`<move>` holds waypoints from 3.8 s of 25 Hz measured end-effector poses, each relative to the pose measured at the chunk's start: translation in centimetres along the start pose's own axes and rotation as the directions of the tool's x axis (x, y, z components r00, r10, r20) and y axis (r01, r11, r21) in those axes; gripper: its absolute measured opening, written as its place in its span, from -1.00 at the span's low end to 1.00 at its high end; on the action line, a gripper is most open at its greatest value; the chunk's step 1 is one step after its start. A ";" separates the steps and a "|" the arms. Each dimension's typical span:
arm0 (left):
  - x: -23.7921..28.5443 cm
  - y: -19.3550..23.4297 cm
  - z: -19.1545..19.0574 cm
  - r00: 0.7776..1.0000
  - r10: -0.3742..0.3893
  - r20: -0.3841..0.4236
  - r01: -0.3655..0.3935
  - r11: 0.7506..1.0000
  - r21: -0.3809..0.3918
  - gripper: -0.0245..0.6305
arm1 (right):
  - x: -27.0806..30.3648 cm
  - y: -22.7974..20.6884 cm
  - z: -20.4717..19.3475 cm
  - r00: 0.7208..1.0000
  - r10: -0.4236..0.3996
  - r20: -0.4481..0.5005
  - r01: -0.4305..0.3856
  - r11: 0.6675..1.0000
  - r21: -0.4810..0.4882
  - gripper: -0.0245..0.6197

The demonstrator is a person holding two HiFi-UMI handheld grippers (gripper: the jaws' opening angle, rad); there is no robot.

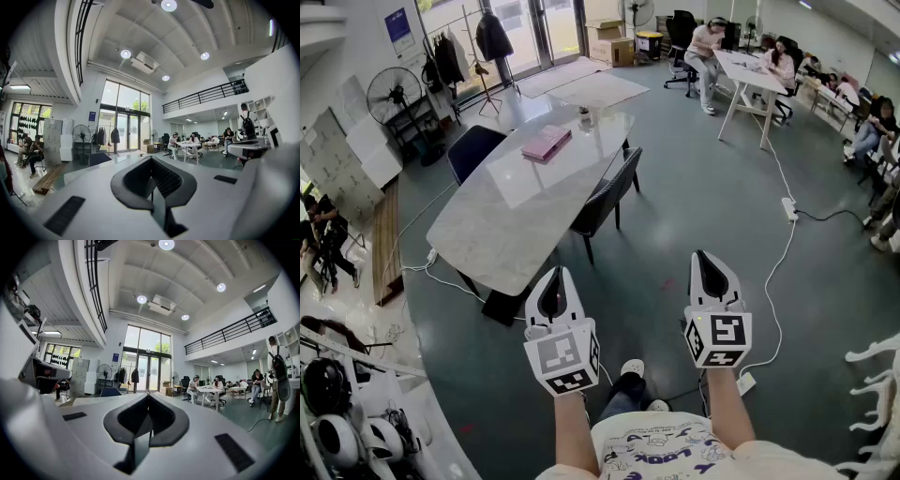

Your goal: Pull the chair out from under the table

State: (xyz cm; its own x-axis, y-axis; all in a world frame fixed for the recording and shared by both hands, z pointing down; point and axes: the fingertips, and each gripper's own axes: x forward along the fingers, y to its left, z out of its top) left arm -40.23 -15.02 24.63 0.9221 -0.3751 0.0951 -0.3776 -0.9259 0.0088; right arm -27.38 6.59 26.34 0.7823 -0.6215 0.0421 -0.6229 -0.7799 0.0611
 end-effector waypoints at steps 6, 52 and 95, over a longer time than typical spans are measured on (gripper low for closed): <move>-0.1 0.1 -0.3 1.000 0.012 -0.003 -0.012 1.000 0.006 -0.87 | -0.1 -0.1 -0.4 1.000 -0.001 0.000 0.001 1.000 0.002 -0.91; 24.5 -2.5 -4.1 0.972 -0.203 -0.116 0.202 0.979 -0.018 -0.07 | 20.2 -4.2 -4.6 0.991 0.075 -0.114 -0.072 0.997 0.030 0.00; 53.6 -5.6 -10.6 0.939 0.070 -0.337 -0.044 0.996 0.083 0.01 | 57.7 -13.7 -12.9 0.783 0.557 -0.275 -0.589 0.807 -0.043 0.09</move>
State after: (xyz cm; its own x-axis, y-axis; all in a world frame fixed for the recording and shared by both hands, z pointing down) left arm 10.39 -29.42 40.18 0.8111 -0.4019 0.4250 -0.4097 -0.9089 -0.0778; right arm 26.37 -17.70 40.76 0.2671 -0.9013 0.3411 -0.9633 -0.2600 0.0672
